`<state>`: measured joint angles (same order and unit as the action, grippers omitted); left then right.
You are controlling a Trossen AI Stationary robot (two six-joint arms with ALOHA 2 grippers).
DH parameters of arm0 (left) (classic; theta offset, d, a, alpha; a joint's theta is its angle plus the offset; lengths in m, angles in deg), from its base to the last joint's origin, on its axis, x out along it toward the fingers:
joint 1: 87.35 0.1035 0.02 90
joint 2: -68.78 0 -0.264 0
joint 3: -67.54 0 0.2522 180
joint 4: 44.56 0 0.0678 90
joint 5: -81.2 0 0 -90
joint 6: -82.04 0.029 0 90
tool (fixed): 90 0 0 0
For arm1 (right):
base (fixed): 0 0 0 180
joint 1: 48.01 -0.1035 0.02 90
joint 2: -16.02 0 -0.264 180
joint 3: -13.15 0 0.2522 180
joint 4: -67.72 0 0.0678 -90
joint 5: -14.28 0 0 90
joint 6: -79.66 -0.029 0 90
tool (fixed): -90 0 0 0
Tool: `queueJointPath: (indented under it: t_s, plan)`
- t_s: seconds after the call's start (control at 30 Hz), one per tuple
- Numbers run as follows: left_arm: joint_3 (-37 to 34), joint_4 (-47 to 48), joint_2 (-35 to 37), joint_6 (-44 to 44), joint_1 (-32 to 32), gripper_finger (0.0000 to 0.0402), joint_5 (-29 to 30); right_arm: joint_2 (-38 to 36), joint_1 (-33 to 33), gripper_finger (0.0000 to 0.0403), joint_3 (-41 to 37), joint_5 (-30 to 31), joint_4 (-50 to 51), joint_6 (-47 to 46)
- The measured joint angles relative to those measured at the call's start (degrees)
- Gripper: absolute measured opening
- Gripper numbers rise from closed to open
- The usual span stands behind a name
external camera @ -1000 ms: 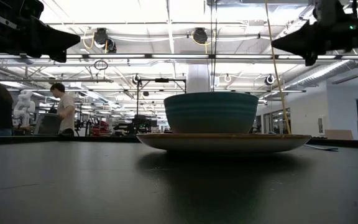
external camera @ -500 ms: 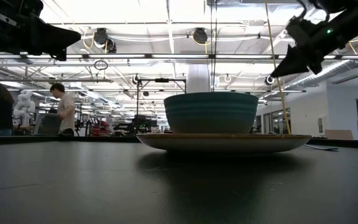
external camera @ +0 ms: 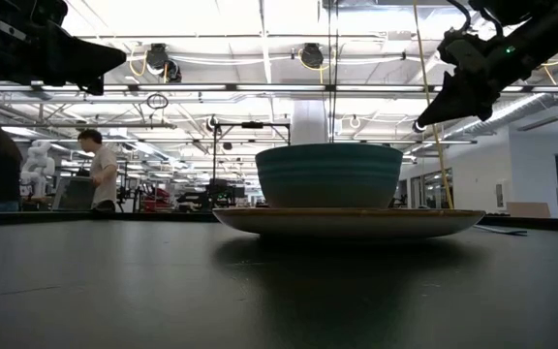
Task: Set table place
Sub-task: Put the blue fork on the orange plate to the right of the green bowl
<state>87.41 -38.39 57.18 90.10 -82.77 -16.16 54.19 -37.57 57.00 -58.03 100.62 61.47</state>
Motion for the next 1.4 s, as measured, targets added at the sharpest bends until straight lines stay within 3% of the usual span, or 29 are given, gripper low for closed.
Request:
queueJointPath:
  t_s: [0.37, 0.73, 0.8, 0.97, 1.4]
  plan:
    - [0.0, 0.0, 0.0, 0.0, 0.0, 0.0033, 0.0, 0.7, 4.3, 0.0, 0.6, -0.3, 5.0, -9.5]
    - [0.0, 0.0, 0.0, 0.4, 0.0, 0.0033, 0.0, 12.5, 12.4, 0.0, 6.8, -1.7, 21.5, -14.3]
    - [0.0, 0.0, 0.0, 0.4, 0.0, 0.0033, 0.0, 15.2, 13.7, 0.0, 6.9, -4.7, 23.1, -14.6]
    - [0.0, 0.0, 0.0, 1.1, 0.0, 0.0033, 0.0, 21.0, 15.7, 0.0, 6.9, -12.9, 23.1, -16.7]
    - [0.0, 0.0, 0.0, 1.0, 0.0, 0.0033, 0.0, 26.8, 19.8, 0.0, 6.9, -13.3, 22.4, -20.1]
